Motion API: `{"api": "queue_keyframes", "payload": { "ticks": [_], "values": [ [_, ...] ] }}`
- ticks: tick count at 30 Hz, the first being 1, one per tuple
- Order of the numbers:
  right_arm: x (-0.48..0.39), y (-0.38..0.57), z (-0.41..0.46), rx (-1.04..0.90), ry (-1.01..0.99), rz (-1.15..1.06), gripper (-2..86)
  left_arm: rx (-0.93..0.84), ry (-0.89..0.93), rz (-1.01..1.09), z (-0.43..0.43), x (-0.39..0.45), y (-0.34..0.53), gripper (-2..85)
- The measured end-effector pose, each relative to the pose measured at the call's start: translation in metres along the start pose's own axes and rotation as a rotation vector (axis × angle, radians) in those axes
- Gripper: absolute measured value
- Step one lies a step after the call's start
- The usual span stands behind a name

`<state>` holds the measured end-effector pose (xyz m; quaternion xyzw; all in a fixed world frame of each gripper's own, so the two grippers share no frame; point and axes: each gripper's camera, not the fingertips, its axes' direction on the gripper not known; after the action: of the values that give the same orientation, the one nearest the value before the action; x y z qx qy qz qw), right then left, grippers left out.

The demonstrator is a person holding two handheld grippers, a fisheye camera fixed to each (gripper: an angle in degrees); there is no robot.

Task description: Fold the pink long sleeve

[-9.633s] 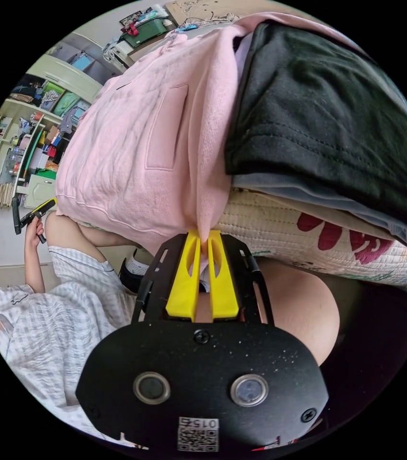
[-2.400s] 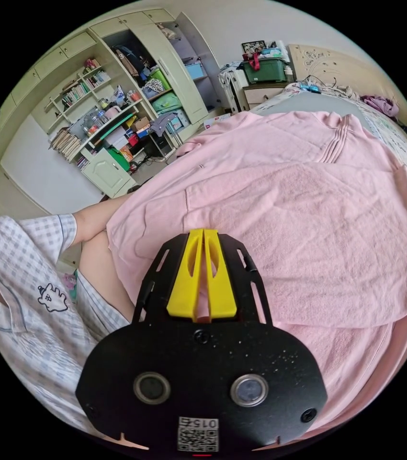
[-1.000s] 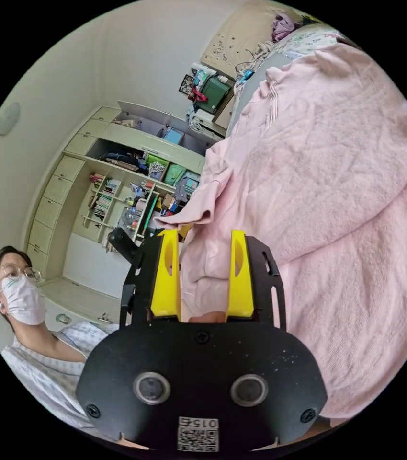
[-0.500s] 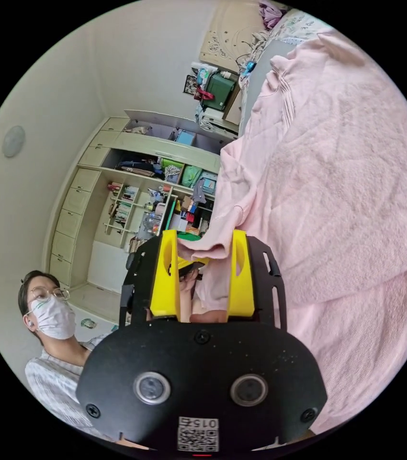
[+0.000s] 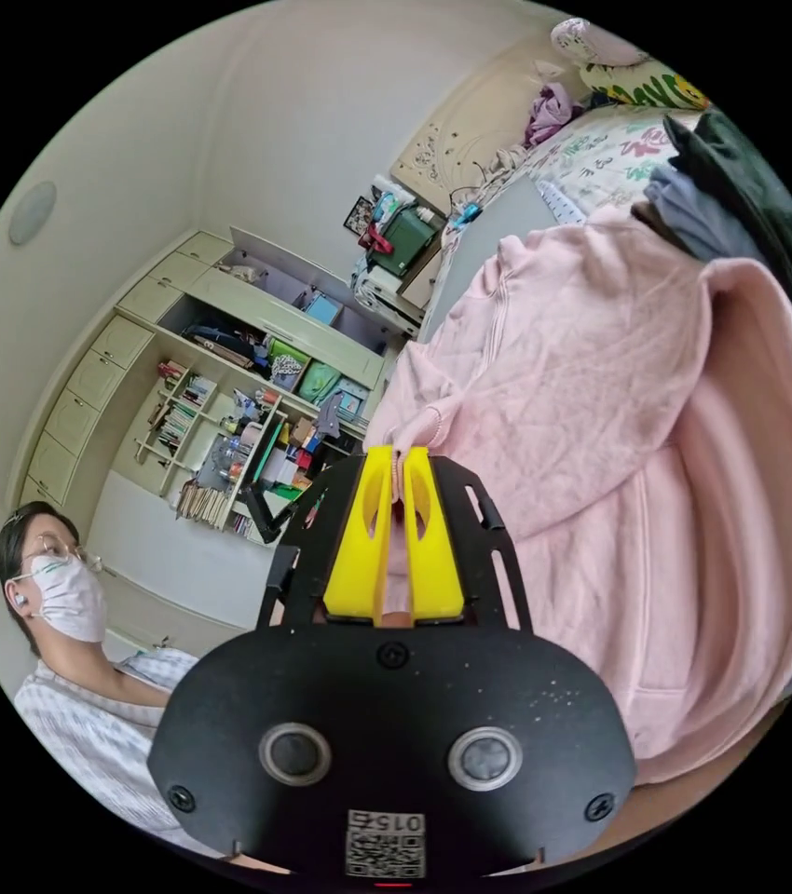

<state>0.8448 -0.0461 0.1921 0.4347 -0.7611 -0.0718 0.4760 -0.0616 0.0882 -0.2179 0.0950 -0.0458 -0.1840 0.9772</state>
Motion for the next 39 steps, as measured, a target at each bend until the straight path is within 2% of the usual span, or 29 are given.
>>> {"api": "queue_keyframes", "payload": {
  "ticks": [3, 6, 12, 16, 21, 24, 28, 34, 36, 39],
  "values": [
    [0.006, 0.007, -0.011, 0.021, 0.018, 0.005, 0.6, -0.031, -0.002, -0.008, 0.022, -0.012, -0.012, 9.1],
    [0.011, 0.014, -0.007, 0.012, 0.017, 0.010, 0.6, -0.078, -0.104, 0.041, 0.054, -0.007, -0.030, 9.4],
    [0.025, 0.035, 0.031, -0.007, 0.030, 0.014, 0.7, -0.210, -0.186, 0.118, 0.122, -0.005, -0.050, 8.5],
    [0.048, 0.054, 0.063, -0.019, 0.074, 0.048, 0.9, -0.148, -0.183, 0.021, 0.117, -0.029, -0.052, 1.3],
    [0.084, 0.084, 0.140, -0.201, 0.395, 0.023, 2.2, -0.161, -0.144, -0.061, 0.123, -0.053, -0.053, 0.5],
    [0.097, 0.100, 0.156, -0.200, 0.425, 0.044, 4.1, -0.187, -0.180, -0.031, 0.129, -0.049, -0.056, 0.7],
    [0.088, 0.140, 0.148, -0.058, 0.444, -0.004, 8.2, -0.154, -0.168, -0.043, 0.118, -0.056, -0.053, 1.5],
    [0.089, 0.197, 0.219, -0.263, 0.396, -0.110, 9.6, -0.071, -0.204, 0.017, 0.091, -0.049, -0.051, 1.5],
    [0.096, 0.210, 0.245, -0.313, 0.396, -0.118, 8.3, -0.034, -0.209, 0.056, 0.089, -0.043, -0.048, 0.8],
    [0.112, 0.232, 0.261, -0.320, 0.390, -0.104, 2.1, -0.111, -0.231, 0.021, 0.107, -0.054, -0.048, -0.3]
  ]
}}
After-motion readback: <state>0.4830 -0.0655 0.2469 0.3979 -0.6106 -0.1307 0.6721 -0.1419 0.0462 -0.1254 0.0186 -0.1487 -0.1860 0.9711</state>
